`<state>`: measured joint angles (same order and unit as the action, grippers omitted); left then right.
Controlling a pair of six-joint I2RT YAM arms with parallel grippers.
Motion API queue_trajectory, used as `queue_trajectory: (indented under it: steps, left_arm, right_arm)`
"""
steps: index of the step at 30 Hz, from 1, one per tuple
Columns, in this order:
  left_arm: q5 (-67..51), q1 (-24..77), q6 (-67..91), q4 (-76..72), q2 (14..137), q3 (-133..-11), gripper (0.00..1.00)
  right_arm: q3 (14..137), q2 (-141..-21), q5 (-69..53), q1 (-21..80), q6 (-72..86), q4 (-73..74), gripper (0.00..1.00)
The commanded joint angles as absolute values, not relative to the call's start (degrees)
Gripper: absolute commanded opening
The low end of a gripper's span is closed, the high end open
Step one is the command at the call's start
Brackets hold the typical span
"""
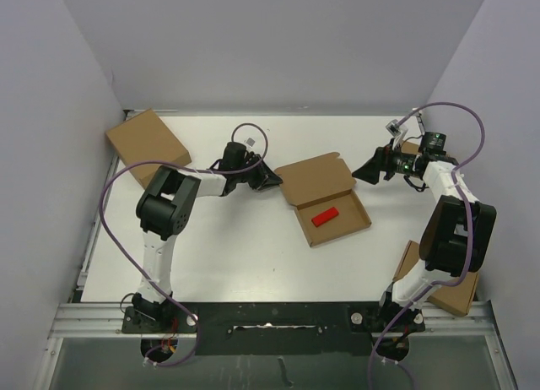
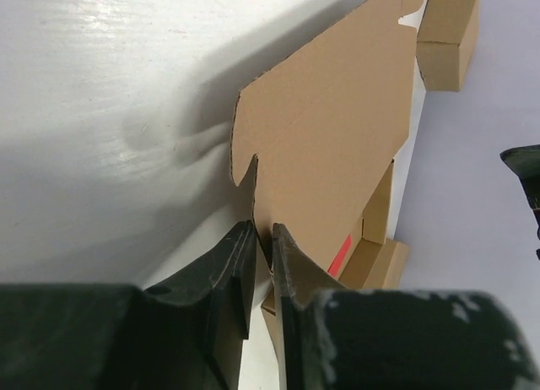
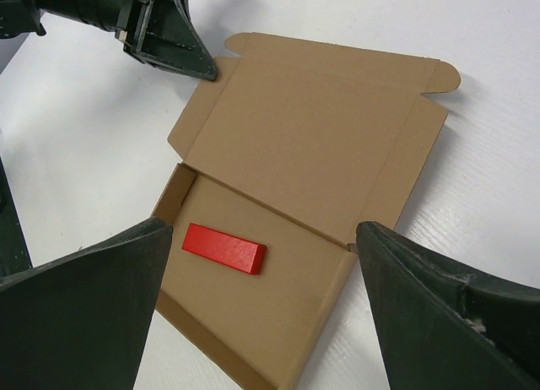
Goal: Fold the paper box
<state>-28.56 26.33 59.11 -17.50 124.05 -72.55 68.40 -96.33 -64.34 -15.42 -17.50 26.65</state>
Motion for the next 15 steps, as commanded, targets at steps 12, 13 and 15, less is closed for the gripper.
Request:
queue_trajectory:
  steps: [12, 13, 15]
  left_arm:
    - [-28.3, 26.7, 46.6, -16.9, 120.2, -73.8, 0.0]
    - [-27.8, 26.7, 44.8, -17.2, 118.9, -73.0, 0.0]
    - [-27.2, 26.7, 41.2, -18.3, 116.1, -70.6, 0.0]
  right_arm:
    - [68.4, -96.7, -65.5, -16.0, -15.6, 25.4, 0.92]
    - [68.6, -96.9, -65.2, -16.0, -15.6, 25.7, 0.91]
    - [69.2, -97.5, -64.8, -16.0, -15.6, 26.6, 0.89]
